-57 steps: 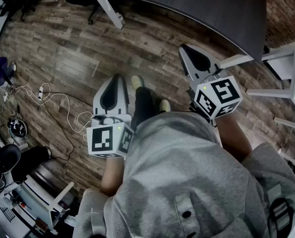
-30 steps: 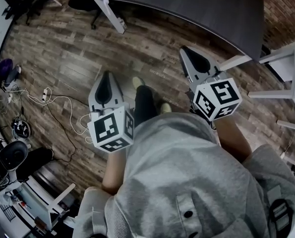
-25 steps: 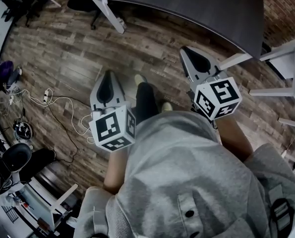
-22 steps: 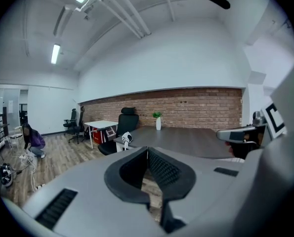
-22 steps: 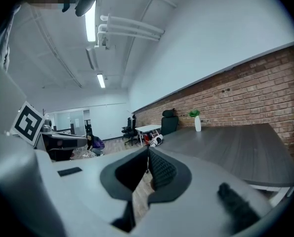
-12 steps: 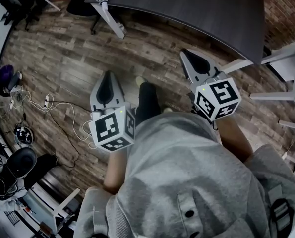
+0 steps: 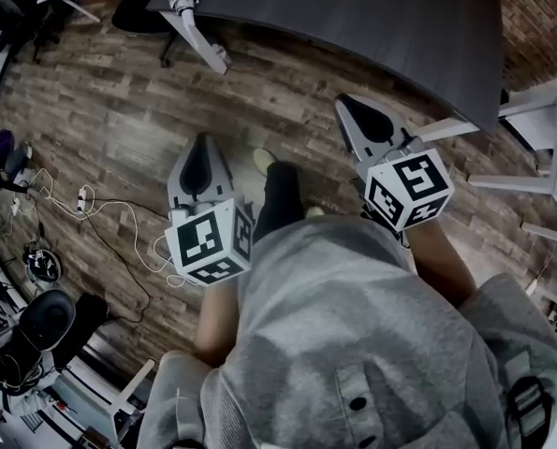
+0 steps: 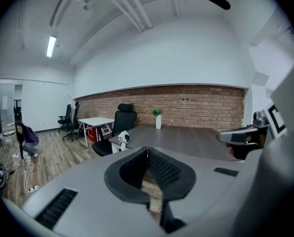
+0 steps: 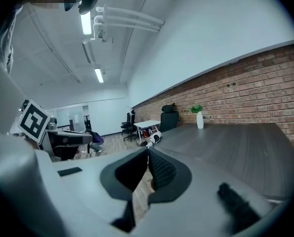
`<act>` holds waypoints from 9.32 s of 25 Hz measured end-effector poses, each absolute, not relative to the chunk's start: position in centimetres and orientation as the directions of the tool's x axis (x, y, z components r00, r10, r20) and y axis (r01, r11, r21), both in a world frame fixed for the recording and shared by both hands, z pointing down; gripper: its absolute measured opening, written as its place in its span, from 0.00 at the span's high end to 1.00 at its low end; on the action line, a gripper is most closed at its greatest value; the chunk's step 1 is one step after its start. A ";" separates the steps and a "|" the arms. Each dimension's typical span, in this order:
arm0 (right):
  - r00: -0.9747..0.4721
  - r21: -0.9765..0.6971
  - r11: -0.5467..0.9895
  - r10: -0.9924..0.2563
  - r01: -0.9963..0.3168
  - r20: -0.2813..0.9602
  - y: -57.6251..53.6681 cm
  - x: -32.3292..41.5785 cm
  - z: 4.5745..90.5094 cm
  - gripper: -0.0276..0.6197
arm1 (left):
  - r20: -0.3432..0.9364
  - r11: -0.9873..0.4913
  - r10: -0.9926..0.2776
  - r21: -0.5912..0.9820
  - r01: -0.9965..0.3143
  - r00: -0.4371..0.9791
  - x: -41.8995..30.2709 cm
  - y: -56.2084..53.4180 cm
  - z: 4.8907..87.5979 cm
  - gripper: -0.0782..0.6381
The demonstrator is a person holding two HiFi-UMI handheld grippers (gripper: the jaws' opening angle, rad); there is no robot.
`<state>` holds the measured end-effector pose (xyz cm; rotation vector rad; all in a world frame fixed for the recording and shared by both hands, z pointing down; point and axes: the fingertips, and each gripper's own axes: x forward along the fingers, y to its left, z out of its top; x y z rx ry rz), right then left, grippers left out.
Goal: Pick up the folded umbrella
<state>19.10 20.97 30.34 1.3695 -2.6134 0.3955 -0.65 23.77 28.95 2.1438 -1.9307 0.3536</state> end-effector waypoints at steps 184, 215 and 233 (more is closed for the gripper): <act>-0.535 -0.243 0.492 -0.629 -0.836 0.564 -33.5 1.0 45.5 0.92 | 0.763 -0.054 -0.617 0.206 -0.977 0.195 -14.7 -36.4 55.6 0.35; -0.517 -0.238 0.474 -0.639 -0.848 0.570 -34.9 1.3 45.4 0.92 | 0.779 -0.065 -0.606 0.152 -0.986 0.160 -15.4 -36.7 55.8 0.49; -0.523 -0.205 0.495 -0.678 -0.844 0.517 -31.9 2.5 42.5 0.92 | 0.714 -0.051 -0.671 0.229 -0.972 0.203 -15.4 -32.3 52.2 0.49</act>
